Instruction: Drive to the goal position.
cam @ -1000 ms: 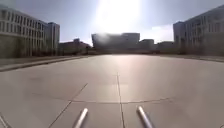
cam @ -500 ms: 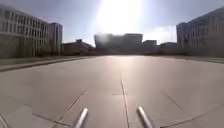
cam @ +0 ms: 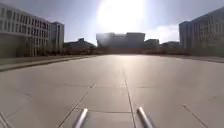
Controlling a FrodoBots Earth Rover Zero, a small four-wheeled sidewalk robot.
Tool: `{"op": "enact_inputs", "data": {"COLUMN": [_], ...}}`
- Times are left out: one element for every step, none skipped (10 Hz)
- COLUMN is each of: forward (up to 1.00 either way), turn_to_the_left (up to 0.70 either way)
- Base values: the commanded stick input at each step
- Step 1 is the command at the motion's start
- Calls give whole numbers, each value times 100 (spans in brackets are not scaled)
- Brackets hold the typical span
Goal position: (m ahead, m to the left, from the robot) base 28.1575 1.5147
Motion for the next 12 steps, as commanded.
{"op": "enact_inputs", "data": {"forward": [100,100,100,100,100,100,100,100,100,100,100,100], "turn_to_the_left": [-2,-2,-2,-2,-2,-2,-2,-2,-2,-2,-2,-2]}}
